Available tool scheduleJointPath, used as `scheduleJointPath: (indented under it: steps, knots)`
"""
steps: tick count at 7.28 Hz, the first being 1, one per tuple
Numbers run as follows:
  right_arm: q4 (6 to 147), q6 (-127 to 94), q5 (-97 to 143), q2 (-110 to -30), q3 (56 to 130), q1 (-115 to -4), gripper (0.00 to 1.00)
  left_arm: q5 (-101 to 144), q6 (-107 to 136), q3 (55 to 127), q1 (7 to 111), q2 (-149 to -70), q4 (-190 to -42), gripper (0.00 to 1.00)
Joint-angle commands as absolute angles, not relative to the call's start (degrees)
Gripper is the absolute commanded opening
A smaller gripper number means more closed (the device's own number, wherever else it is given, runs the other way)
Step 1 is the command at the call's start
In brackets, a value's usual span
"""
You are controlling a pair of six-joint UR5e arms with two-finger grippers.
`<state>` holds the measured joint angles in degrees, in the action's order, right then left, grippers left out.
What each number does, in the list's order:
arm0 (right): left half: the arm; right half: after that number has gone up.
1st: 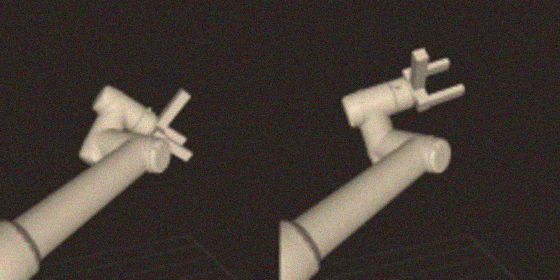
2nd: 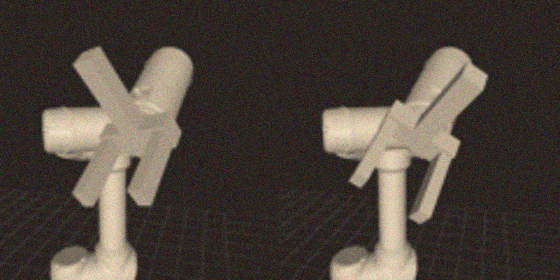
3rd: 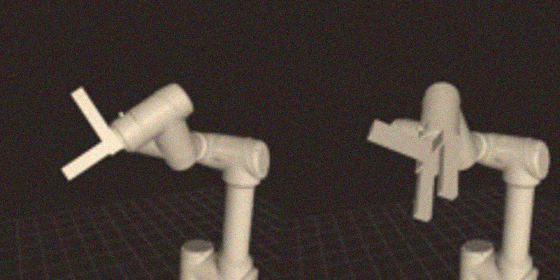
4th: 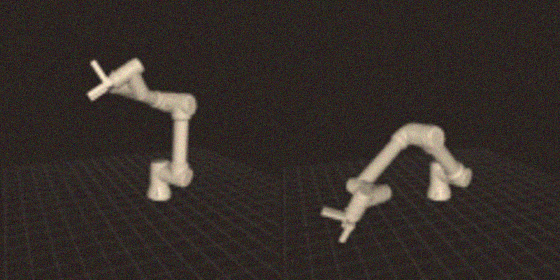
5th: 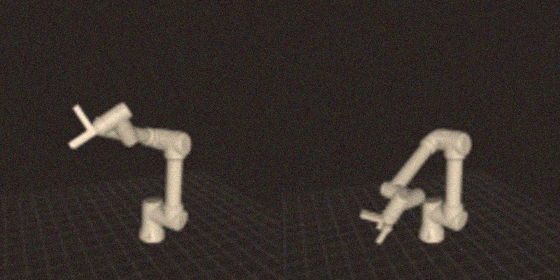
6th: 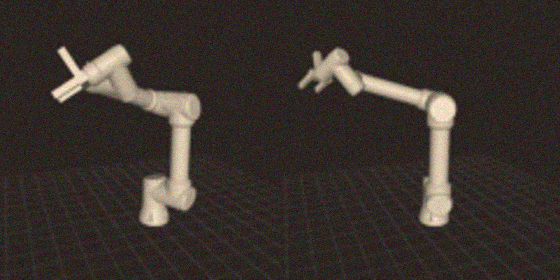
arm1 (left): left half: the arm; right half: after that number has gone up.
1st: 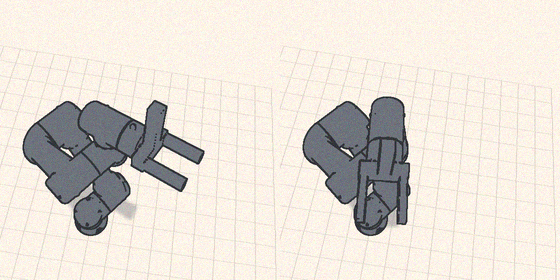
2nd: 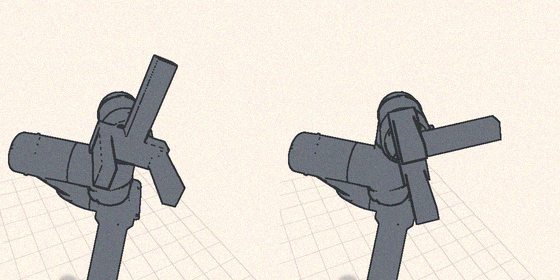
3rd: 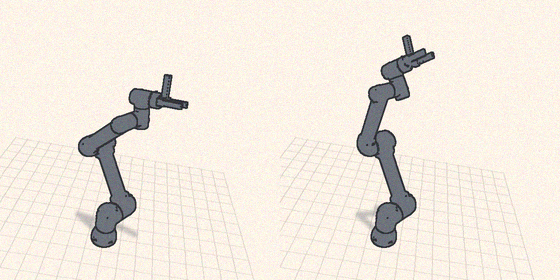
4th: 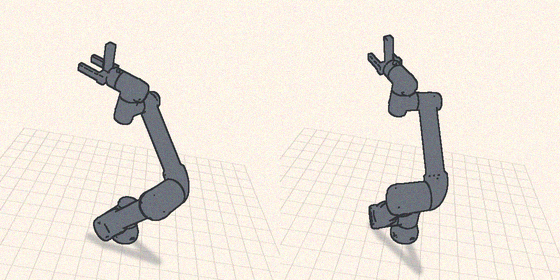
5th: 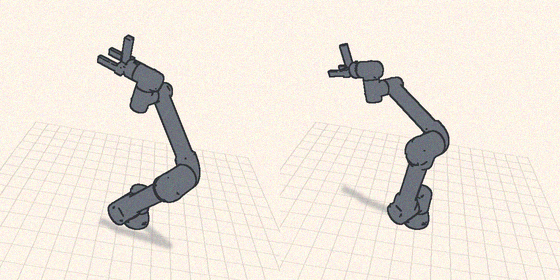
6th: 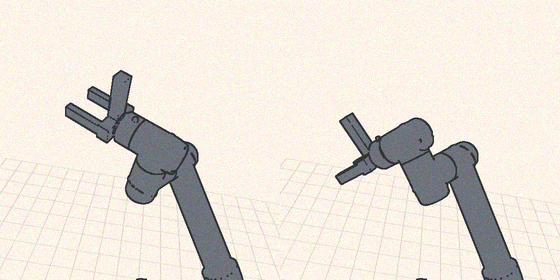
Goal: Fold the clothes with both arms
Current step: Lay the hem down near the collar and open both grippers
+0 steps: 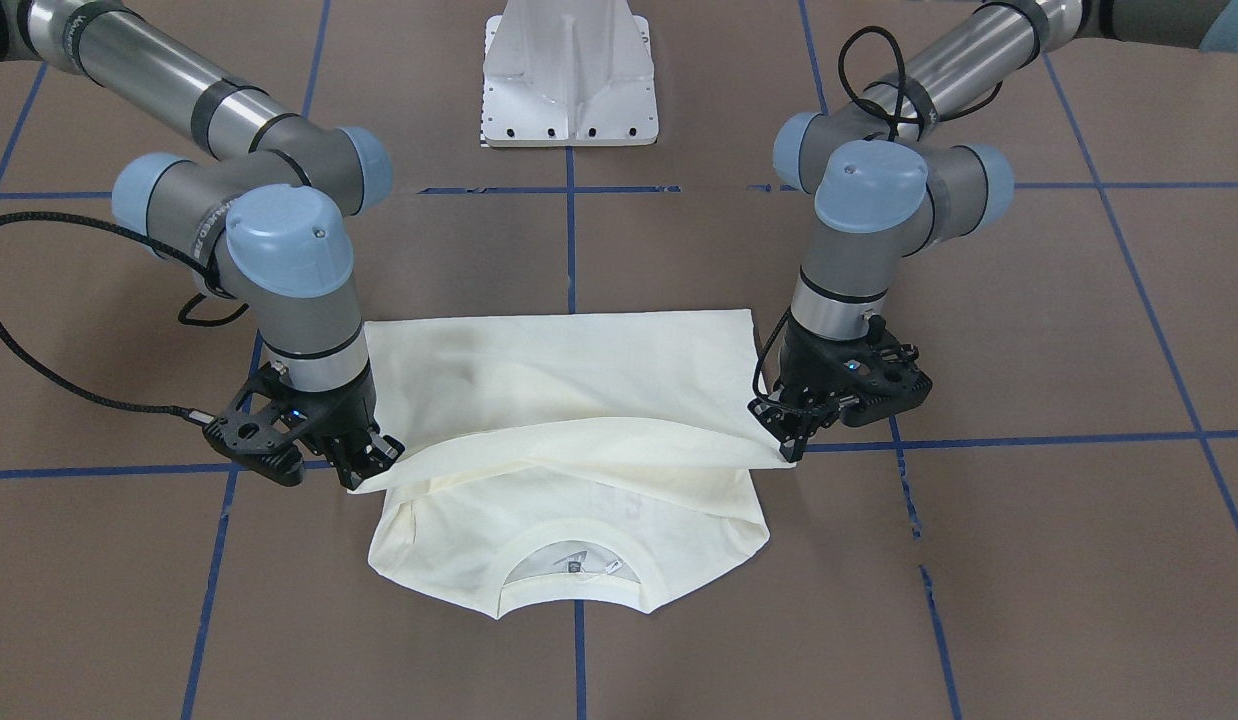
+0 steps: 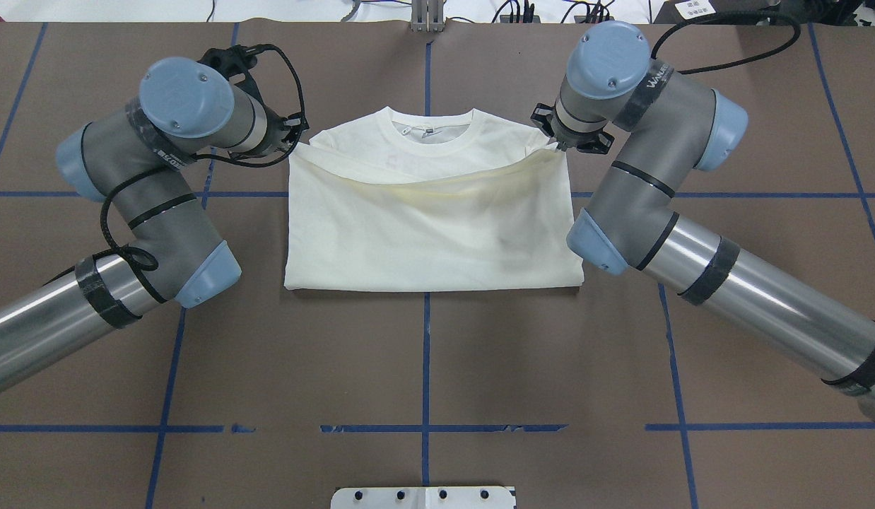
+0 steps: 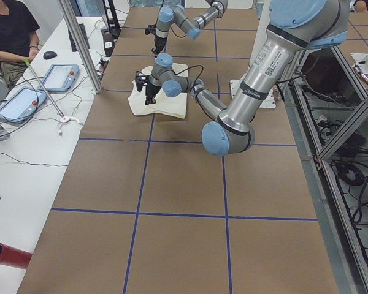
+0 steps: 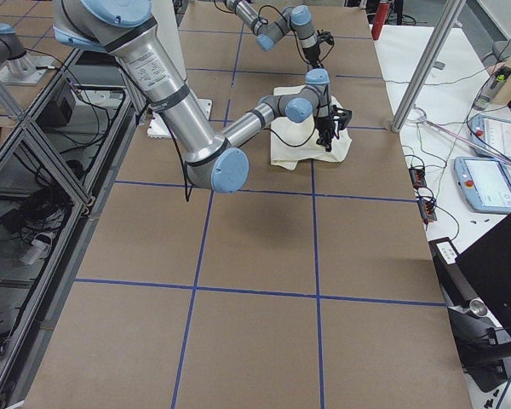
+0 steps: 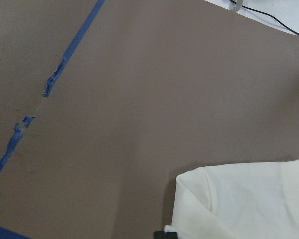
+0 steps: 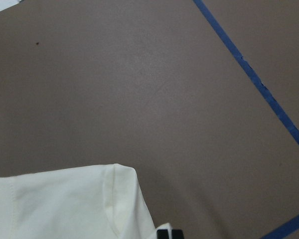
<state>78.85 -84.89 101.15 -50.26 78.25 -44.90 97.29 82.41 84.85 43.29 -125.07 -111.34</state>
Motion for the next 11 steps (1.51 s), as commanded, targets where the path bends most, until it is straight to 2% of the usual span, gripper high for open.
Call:
scheduleJointPath:
  steps: [1, 4, 5, 6, 7, 8, 9, 11]
  knots:
    - [75.85, -82.9, 101.08, -50.01, 74.27, -44.91, 0.0, 96.94, 82.44, 80.37, 43.24, -125.42, -115.54, 0.0]
    - [75.85, -82.71, 100.99, -49.83, 73.39, -44.91, 0.0, 96.94, 81.74, 77.8, 43.15, -125.33, -117.68, 0.0]
    - [75.85, -82.71, 100.9, -49.66, 73.13, -44.91, 0.07, 96.94, 80.52, 77.7, 43.24, -125.25, -118.38, 0.0]
    - [75.85, -82.71, 100.81, -49.4, 72.78, -44.74, 0.5, 96.94, 80.25, 77.7, 43.24, -125.24, -118.48, 0.4]
    - [75.85, -82.71, 100.64, -48.79, 72.6, -44.74, 0.69, 96.94, 79.81, 77.78, 43.24, -125.24, -118.48, 0.48]
    - [75.68, -83.05, 100.81, -48.69, 73.03, -44.82, 0.69, 96.94, 79.8, 77.87, 43.42, -125.24, -119.52, 0.56]
    - [75.67, -83.4, 101.33, -48.69, 75.04, -44.91, 0.7, 97.2, 79.63, 78.57, 43.94, -124.98, -121.62, 0.56]
    - [75.85, -85.93, 104.49, -57.42, 88.78, -43.7, 0.76, 97.29, 80.24, 84.26, 44.21, -121.93, -121.73, 0.56]
